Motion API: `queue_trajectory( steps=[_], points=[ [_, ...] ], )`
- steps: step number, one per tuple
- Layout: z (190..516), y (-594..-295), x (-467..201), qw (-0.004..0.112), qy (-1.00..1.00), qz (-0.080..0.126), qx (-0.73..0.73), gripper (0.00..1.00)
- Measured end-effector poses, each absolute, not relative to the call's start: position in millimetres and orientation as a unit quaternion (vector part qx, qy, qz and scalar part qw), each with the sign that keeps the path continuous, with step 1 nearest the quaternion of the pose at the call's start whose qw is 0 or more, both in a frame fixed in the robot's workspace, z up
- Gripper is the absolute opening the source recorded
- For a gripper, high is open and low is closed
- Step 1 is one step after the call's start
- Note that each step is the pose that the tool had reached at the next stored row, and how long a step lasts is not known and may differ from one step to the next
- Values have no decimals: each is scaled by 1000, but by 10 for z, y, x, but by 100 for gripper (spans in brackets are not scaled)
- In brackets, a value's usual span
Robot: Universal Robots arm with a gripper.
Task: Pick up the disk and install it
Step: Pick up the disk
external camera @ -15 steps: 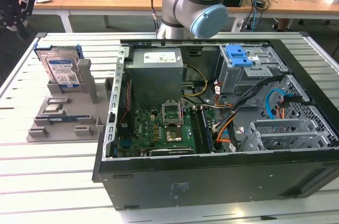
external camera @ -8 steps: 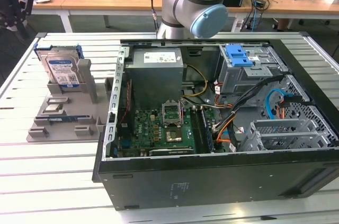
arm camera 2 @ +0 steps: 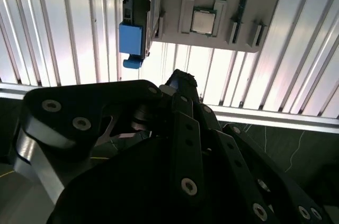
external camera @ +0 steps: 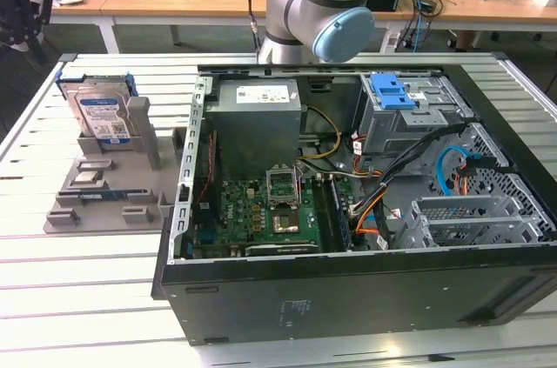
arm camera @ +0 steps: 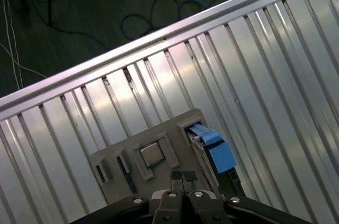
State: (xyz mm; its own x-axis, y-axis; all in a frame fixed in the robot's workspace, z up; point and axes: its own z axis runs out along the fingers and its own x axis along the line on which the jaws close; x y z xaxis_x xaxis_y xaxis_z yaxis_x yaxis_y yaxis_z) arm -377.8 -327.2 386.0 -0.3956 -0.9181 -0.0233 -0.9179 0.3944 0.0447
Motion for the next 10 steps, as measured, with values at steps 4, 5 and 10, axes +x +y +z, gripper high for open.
queue_trajectory(
  steps=[4,5,10],
  points=[
    [3859,-3272,-3778,3,-824,-25,566,11],
    [3859,-3272,-3778,3,-821,-25,570,11],
    [3859,-3272,-3778,4,-807,-25,590,11]
  ],
)
